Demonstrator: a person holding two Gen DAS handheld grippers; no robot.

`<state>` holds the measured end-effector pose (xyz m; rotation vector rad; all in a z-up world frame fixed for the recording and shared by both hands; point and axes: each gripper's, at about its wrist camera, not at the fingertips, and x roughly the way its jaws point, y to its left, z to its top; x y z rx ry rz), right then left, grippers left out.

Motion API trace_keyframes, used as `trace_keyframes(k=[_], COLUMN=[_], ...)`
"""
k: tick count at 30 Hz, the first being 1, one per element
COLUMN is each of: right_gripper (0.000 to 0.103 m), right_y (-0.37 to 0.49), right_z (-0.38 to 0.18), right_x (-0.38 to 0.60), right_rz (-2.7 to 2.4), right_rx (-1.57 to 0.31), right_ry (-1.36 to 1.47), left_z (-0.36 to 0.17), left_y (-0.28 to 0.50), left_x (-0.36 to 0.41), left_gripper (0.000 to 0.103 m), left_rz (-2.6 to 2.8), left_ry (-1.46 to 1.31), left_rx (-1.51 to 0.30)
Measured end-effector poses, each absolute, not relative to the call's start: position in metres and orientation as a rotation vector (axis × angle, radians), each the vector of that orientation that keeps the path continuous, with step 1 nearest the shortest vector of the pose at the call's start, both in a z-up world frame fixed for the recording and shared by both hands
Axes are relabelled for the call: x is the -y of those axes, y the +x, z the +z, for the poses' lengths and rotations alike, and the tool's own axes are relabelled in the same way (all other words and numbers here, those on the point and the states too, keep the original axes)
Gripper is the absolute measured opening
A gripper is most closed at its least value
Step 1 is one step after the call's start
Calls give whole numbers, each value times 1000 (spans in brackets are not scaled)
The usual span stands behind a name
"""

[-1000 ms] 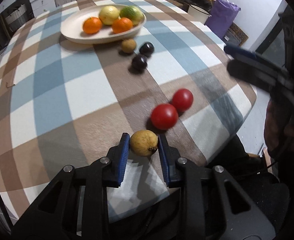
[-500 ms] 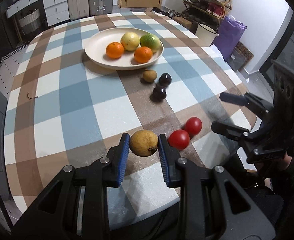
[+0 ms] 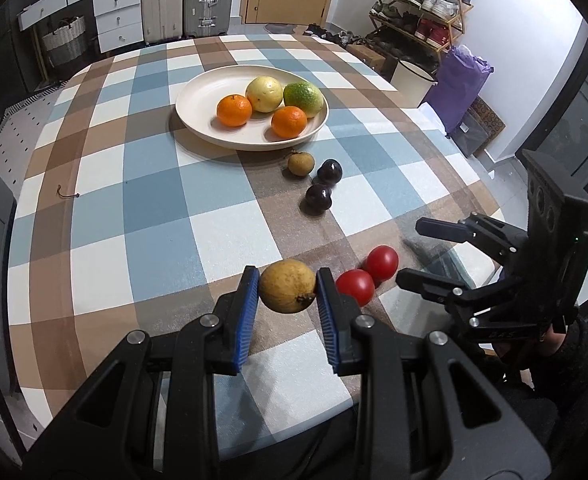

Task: Organize fruits
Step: 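Hold the yellow-brown fruit in the left gripper while the right gripper grasps a red tomato, then carry both fruits onto the cream plate and open both grippers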

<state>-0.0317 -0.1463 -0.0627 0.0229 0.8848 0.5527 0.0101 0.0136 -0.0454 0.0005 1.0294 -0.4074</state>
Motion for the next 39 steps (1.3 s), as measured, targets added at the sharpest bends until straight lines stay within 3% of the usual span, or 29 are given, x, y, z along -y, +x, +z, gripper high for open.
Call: trace_keyframes(k=[9, 16, 22, 26, 39], right_gripper=[64, 63, 49, 33, 32], right_y=[-29, -28, -26, -23, -14], right_z=[-73, -75, -78, -79, -64], right_x=[138, 130, 122, 124, 146], right_rz=[566, 576, 596, 613, 617], right_rx=[-912, -903, -912, -918, -881], right_ry=[-13, -29, -39, -13, 84], left_z=[-46, -46, -47, -48, -44], left_y=[10, 10, 10, 11, 38], left_x=[-15, -15, -17, -17, -20], left_gripper=[26, 26, 26, 26, 26], left_rz=[-405, -405, -405, -402, -400], left_ry=[-3, -5, -12, -20, -93], left_rx=[-1030, -1028, -1028, -1027, -1017])
